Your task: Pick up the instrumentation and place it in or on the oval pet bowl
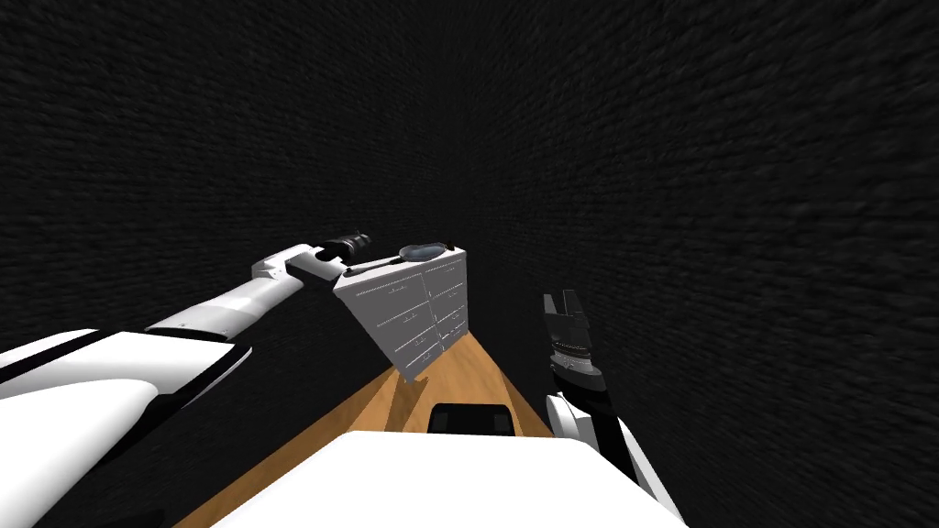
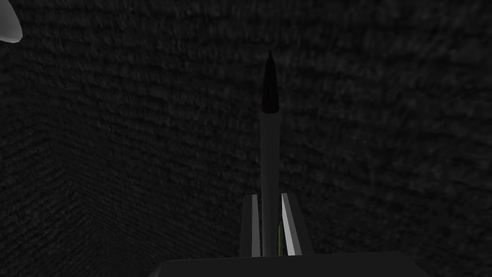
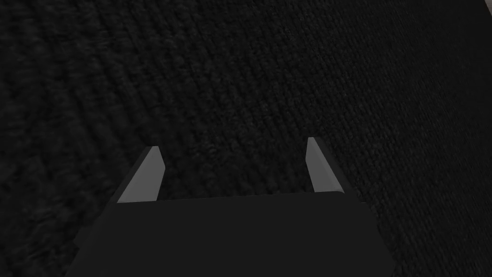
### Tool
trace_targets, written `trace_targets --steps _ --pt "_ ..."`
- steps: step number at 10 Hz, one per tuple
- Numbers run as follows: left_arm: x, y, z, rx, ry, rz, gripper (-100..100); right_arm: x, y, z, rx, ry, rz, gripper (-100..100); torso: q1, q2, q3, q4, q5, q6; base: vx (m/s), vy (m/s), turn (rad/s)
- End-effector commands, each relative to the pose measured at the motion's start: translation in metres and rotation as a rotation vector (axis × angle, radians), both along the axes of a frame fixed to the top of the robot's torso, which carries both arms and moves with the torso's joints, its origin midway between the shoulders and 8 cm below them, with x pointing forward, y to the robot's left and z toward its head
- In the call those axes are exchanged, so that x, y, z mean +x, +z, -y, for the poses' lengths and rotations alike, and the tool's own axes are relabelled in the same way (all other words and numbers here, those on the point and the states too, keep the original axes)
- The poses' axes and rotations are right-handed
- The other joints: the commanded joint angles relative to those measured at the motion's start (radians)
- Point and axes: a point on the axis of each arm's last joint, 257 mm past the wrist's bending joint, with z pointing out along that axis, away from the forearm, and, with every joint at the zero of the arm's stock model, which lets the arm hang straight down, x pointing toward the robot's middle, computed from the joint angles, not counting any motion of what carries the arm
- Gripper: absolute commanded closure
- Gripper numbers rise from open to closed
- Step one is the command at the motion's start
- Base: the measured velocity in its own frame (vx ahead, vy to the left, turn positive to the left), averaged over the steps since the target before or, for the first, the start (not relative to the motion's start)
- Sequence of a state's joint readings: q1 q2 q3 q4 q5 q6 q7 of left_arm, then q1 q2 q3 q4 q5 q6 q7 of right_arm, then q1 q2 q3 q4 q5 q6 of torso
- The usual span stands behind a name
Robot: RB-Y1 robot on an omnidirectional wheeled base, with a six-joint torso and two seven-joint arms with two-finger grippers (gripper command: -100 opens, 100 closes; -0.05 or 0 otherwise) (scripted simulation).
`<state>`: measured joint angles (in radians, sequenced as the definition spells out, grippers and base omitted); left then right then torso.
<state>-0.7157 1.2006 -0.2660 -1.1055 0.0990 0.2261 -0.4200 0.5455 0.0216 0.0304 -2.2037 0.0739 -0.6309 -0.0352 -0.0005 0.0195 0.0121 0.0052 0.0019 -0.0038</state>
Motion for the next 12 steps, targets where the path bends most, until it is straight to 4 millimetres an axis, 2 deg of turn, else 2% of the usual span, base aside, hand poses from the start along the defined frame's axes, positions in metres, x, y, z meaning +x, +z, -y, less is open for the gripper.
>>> trace_targets --steps 1,3,5,8,11,12 --pt "0.003 0.009 0.004 -0.002 -0.007 0.003 100 0.000 0.000 0.000 0.000 0.000 0.000 0 0.000 0.000 0.000 0.000 0.000 0.000 -0.130 -0.021 -0.044" --pt "0.001 0.015 0.006 0.004 -0.004 -0.012 100 0.000 0.000 0.000 0.000 0.000 0.000 0 -0.004 -0.005 -0.003 -0.002 -0.001 0.001 -0.081 -0.071 -0.119" --pt "-0.005 0.010 -0.003 0.016 0.023 -0.048 100 0.000 0.000 0.000 0.000 0.000 0.000 0 -0.009 -0.012 -0.008 -0.004 -0.002 0.004 -0.007 -0.115 -0.238" --pt "-0.018 -0.006 -0.028 0.032 0.088 -0.112 100 0.000 0.000 0.000 0.000 0.000 0.000 0 -0.014 -0.026 -0.016 -0.008 -0.004 0.006 0.115 -0.169 -0.294" --pt "-0.032 -0.017 -0.051 0.040 0.148 -0.160 100 0.000 0.000 0.000 0.000 0.000 0.000 0 -0.013 -0.029 -0.019 -0.010 -0.004 0.006 0.123 -0.127 -0.271" --pt "-0.028 -0.015 -0.046 0.039 0.132 -0.148 100 0.000 0.000 0.000 0.000 0.000 0.000 0 -0.011 -0.028 -0.018 -0.010 -0.003 0.006 0.051 -0.042 -0.048"
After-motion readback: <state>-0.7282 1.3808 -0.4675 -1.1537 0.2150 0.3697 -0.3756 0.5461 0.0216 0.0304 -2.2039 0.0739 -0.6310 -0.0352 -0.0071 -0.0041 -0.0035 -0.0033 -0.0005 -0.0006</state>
